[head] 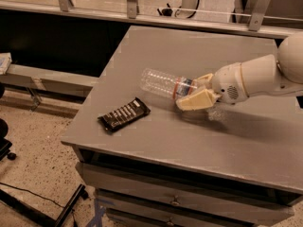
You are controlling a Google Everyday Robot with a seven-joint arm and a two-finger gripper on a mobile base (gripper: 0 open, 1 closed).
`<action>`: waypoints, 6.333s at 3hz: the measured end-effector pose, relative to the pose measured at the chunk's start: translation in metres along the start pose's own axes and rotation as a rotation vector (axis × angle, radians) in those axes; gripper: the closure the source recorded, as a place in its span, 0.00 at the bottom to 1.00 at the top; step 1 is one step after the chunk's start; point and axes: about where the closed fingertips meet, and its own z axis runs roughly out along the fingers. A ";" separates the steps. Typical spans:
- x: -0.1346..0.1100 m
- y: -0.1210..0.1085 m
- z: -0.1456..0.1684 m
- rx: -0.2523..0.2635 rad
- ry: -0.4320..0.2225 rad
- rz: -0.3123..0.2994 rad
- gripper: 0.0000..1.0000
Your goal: Place water bottle upright
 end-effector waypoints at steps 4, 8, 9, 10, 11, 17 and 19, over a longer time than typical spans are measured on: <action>-0.072 0.060 -0.084 0.020 0.211 -0.308 1.00; -0.085 0.089 -0.141 0.034 0.591 -0.532 1.00; -0.090 0.088 -0.133 0.060 0.672 -0.539 1.00; -0.096 0.088 -0.117 0.104 0.761 -0.553 1.00; -0.092 0.080 -0.110 0.170 0.842 -0.540 1.00; -0.076 0.065 -0.152 0.273 1.232 -0.789 1.00; -0.074 0.066 -0.159 0.322 1.345 -0.917 1.00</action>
Offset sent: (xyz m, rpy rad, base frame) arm -0.0358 -0.0045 0.0954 -0.1070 -0.1606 0.1087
